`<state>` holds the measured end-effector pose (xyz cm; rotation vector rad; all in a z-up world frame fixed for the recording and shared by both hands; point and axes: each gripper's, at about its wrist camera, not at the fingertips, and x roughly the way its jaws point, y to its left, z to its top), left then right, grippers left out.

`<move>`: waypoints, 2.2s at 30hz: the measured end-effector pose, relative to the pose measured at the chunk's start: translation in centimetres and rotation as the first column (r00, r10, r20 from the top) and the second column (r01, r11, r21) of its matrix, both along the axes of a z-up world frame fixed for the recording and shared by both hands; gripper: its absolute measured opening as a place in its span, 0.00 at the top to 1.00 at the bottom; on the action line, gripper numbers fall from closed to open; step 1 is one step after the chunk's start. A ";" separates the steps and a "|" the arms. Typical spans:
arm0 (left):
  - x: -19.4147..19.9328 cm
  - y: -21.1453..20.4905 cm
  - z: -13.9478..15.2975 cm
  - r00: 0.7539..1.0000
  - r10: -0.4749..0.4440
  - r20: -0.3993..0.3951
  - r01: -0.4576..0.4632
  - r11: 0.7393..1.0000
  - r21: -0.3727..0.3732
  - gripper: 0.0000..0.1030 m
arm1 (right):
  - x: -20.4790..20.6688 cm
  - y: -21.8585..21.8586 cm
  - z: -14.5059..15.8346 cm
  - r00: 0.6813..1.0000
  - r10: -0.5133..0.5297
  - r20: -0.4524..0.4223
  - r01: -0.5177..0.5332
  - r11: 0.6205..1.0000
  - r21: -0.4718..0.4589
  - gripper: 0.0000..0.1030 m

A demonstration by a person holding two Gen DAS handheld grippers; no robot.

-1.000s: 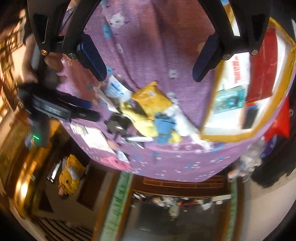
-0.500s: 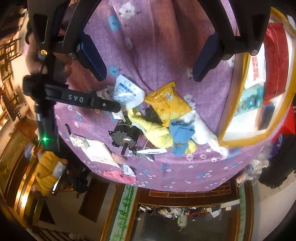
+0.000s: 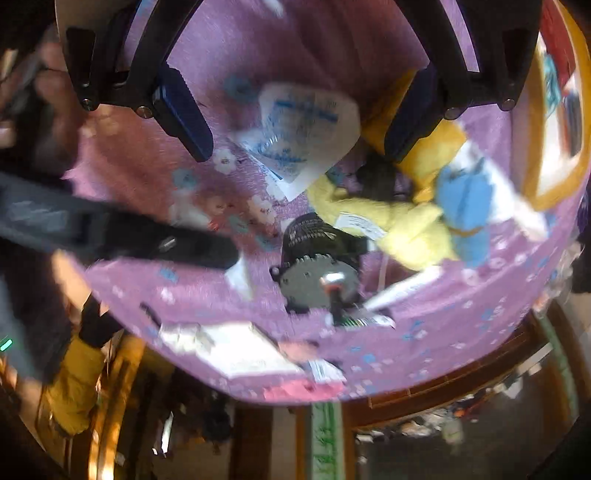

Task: Organize soft objects
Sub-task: 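Grasp a white paper packet with each gripper from the pile, then carry both white packets into the foam box and release them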

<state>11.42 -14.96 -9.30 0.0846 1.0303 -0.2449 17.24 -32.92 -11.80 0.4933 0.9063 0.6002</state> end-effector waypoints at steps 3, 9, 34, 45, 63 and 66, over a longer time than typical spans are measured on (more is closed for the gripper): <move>-0.2 0.2 -0.9 0.999 0.017 -0.044 -0.019 0.999 -0.038 0.25 | -0.1 -0.4 0.2 0.999 -0.035 0.006 0.035 0.999 -0.014 0.54; -1.9 -0.5 -1.3 0.995 -0.005 -0.099 0.000 0.999 -0.050 0.45 | -0.4 -0.3 0.2 1.000 -0.029 0.002 0.029 1.000 -0.002 0.53; -11.7 10.5 4.0 0.930 0.366 0.031 -0.322 0.853 -0.411 0.59 | -1.3 1.0 1.0 0.998 0.041 0.058 -0.043 0.998 0.036 0.53; -16.1 22.6 7.5 0.750 0.648 0.130 -0.558 0.726 -0.402 0.58 | -6.7 12.9 5.4 0.932 0.345 0.113 -0.356 0.930 0.090 0.52; -10.2 29.5 0.5 0.739 0.671 -0.055 -0.666 0.717 -0.203 0.47 | -0.7 34.5 1.4 0.894 0.447 -0.029 -0.438 0.861 -0.258 0.45; -11.0 29.2 1.2 0.748 0.663 -0.042 -0.655 0.724 -0.216 0.27 | -0.9 34.2 1.9 0.888 0.459 -0.025 -0.453 0.864 -0.220 0.35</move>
